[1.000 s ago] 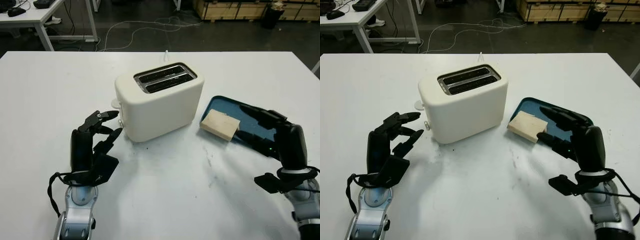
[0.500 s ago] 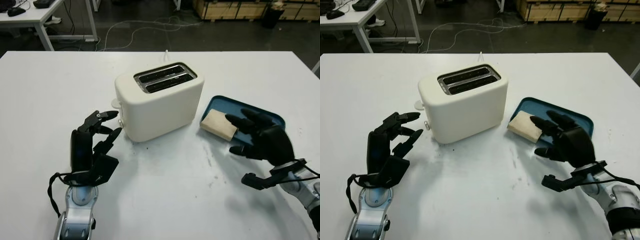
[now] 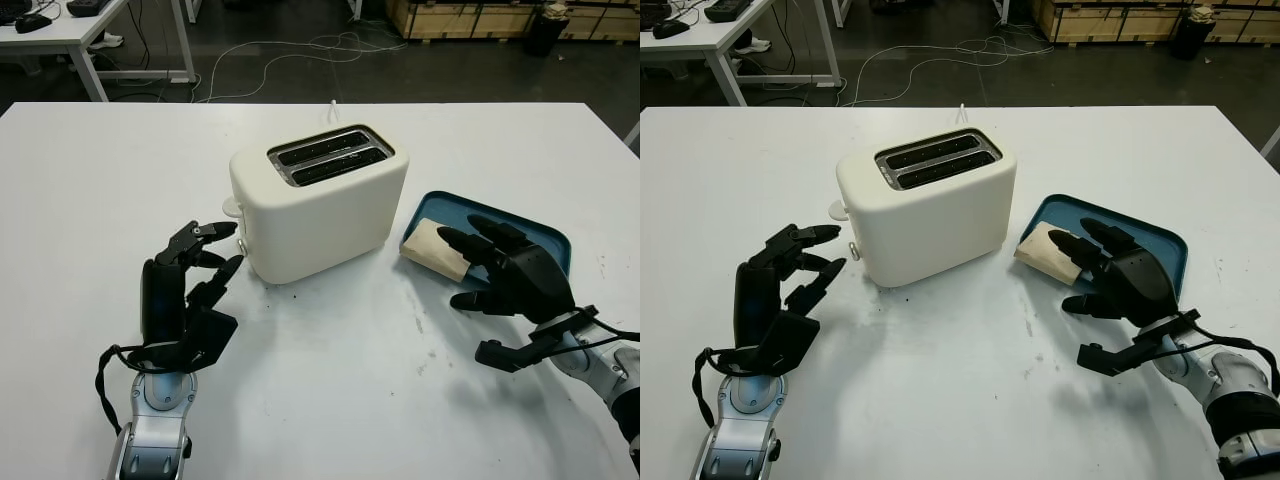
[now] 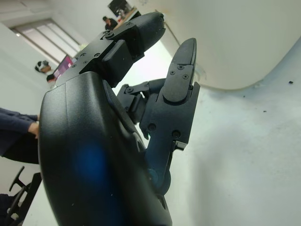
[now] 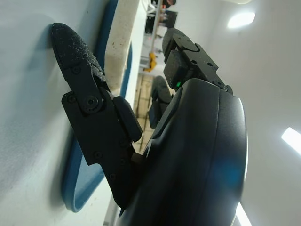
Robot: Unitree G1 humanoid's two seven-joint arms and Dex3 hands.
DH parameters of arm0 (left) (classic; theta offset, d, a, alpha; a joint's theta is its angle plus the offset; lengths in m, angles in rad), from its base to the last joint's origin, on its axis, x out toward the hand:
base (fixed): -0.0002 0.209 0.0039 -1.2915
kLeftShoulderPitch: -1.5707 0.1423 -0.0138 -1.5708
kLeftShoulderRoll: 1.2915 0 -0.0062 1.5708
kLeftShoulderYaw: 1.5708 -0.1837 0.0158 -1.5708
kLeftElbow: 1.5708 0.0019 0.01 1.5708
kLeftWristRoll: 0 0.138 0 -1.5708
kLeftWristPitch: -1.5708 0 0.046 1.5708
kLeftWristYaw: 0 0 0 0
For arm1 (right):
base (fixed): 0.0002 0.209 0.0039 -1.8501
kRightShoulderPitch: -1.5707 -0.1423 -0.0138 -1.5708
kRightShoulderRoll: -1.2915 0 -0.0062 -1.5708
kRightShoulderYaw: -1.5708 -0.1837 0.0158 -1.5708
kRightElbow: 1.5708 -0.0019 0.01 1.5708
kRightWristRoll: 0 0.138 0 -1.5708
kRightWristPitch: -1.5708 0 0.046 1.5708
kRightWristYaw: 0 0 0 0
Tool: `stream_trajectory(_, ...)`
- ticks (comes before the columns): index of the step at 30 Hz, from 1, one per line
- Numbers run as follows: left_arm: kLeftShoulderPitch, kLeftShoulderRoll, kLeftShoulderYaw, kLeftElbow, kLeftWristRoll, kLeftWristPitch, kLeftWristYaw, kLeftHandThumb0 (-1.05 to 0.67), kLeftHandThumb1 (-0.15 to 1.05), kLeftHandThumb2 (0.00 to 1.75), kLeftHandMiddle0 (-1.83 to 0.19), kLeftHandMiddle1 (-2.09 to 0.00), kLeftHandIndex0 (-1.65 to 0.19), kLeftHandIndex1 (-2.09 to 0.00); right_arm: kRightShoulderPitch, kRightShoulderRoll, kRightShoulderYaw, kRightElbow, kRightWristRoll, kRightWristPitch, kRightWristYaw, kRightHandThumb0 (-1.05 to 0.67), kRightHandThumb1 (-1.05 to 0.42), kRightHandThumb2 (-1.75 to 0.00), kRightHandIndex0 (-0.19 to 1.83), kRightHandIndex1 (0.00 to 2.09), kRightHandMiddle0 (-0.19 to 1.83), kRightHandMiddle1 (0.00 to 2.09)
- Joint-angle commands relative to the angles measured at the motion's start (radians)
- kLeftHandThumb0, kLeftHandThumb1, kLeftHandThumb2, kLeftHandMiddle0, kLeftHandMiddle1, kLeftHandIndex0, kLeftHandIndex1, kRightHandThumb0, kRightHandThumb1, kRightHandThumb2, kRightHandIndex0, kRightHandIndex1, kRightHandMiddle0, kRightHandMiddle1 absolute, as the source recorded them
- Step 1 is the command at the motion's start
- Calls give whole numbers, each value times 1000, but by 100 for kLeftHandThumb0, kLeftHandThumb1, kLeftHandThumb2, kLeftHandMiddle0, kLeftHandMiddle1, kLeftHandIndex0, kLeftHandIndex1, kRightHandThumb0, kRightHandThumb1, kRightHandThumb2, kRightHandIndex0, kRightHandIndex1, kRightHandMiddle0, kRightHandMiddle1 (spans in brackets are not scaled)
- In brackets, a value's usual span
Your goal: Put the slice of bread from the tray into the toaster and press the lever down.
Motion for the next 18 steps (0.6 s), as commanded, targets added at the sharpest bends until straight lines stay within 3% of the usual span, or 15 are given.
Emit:
stream_trajectory(1, -8, 9, 1, 0, 0, -14, -3, -26, 92, 15, -59, -128, -66, -61, -23, -7, 23, 23, 5, 12, -12, -64, -70, -1, 33, 2, 39, 1)
stream_trajectory(8, -4, 11, 3, -21, -6, -10, -14, -26, 92, 15, -60, -128, -65, -61, -61, -17, 73, 26, 0, 17, 1, -63, -72, -1, 34, 2, 38, 1)
stream_trajectory(18, 5, 7, 1, -56, -19, 1, -34, -25, 92, 16, -59, -130, -65, -61, -40, -44, 77, -121, 16, 124, 172, -65, -71, 0, 35, 3, 39, 2)
